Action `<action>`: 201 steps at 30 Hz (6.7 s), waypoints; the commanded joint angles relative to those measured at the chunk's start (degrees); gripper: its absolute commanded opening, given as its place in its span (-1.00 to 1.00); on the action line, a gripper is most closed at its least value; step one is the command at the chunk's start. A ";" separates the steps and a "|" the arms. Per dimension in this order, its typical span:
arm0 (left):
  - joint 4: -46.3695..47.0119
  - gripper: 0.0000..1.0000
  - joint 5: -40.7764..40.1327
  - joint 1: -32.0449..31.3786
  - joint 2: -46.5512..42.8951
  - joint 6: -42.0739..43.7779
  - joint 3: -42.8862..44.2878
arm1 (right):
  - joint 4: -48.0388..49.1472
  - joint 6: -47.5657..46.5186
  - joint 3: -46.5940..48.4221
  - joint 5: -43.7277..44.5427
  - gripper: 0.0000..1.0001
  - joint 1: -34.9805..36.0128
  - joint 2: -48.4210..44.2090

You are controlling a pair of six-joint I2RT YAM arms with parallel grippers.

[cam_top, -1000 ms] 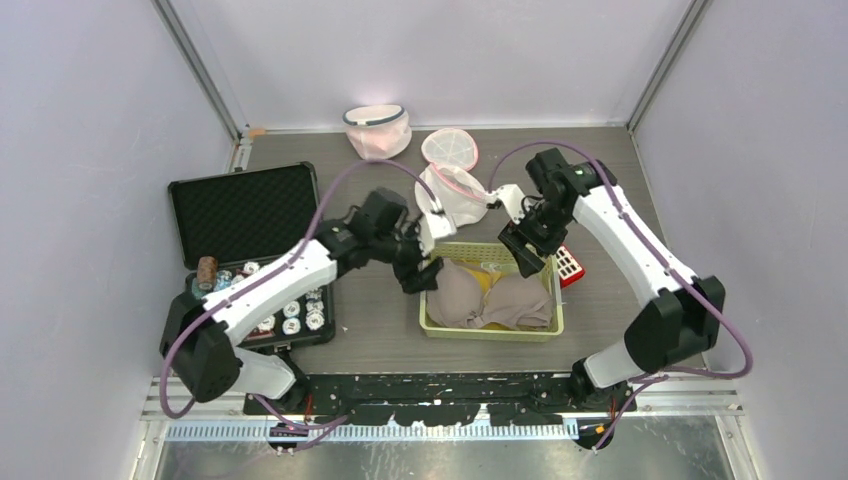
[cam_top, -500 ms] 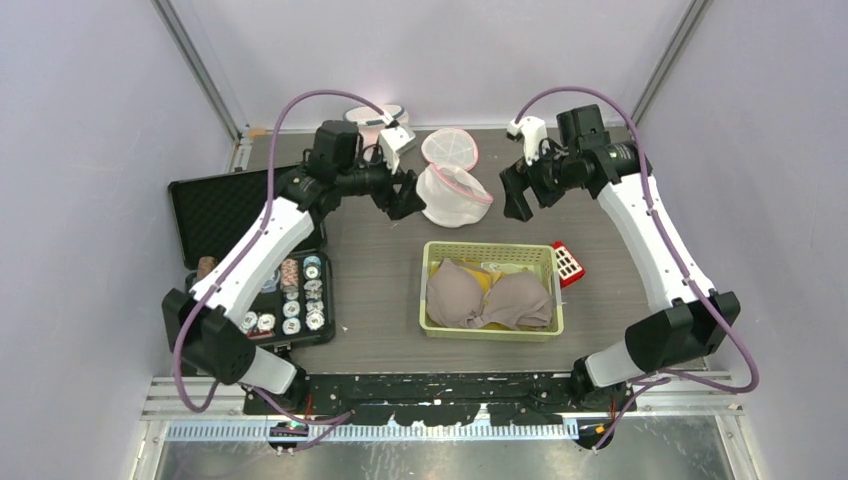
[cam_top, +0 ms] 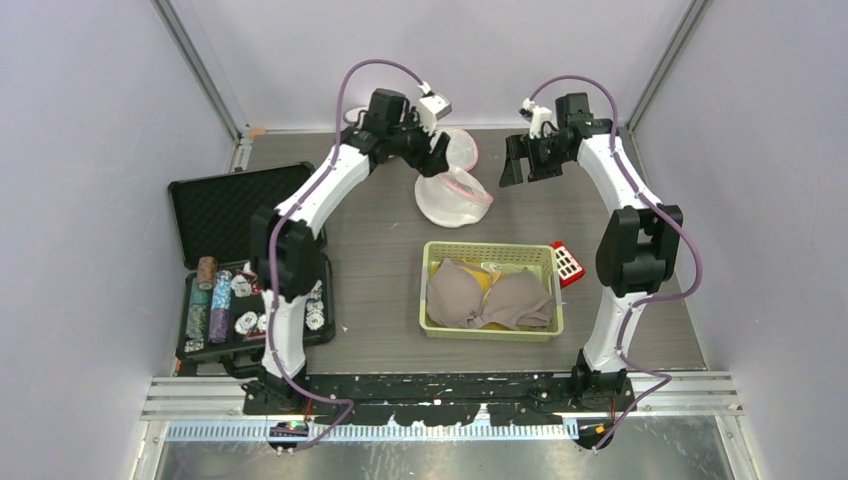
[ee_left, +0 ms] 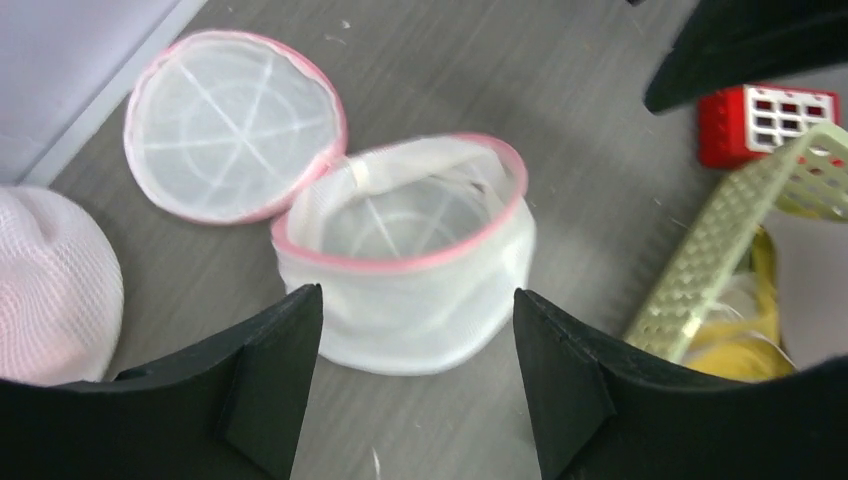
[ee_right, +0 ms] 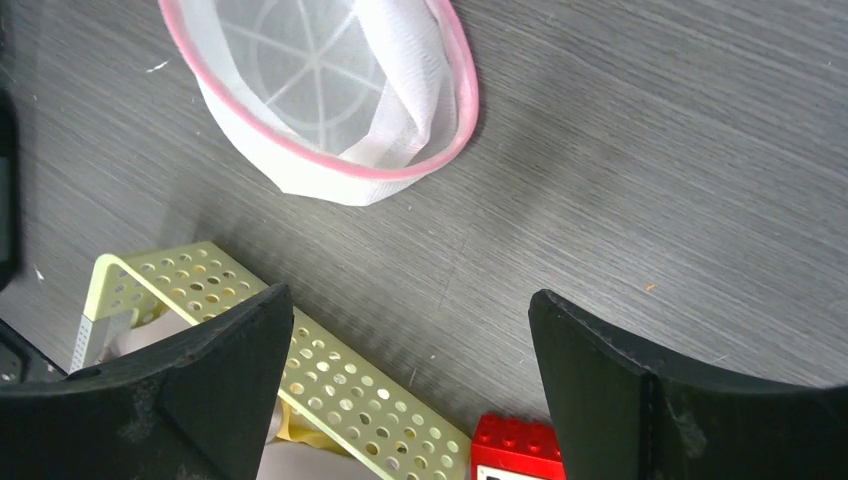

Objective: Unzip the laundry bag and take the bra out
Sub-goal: Place the bra in the bin, then close the laundry bag at the center of the board.

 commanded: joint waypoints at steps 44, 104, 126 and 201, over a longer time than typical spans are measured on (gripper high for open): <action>-35.49 0.08 -0.18 7.98 4.75 69.51 -5.31 | 21.74 24.20 10.48 -5.58 0.65 2.51 18.88; 4.37 -0.19 -10.07 12.21 -10.28 -33.17 -38.59 | 29.96 31.79 16.19 -6.67 -0.96 7.95 27.22; 3.19 -1.00 -4.30 8.66 -6.77 -33.02 -16.56 | 41.47 35.11 4.90 -13.35 -0.99 -3.10 4.41; 6.77 0.08 10.47 13.64 6.03 -27.86 -9.18 | 12.66 0.51 22.08 -10.90 0.76 12.09 21.80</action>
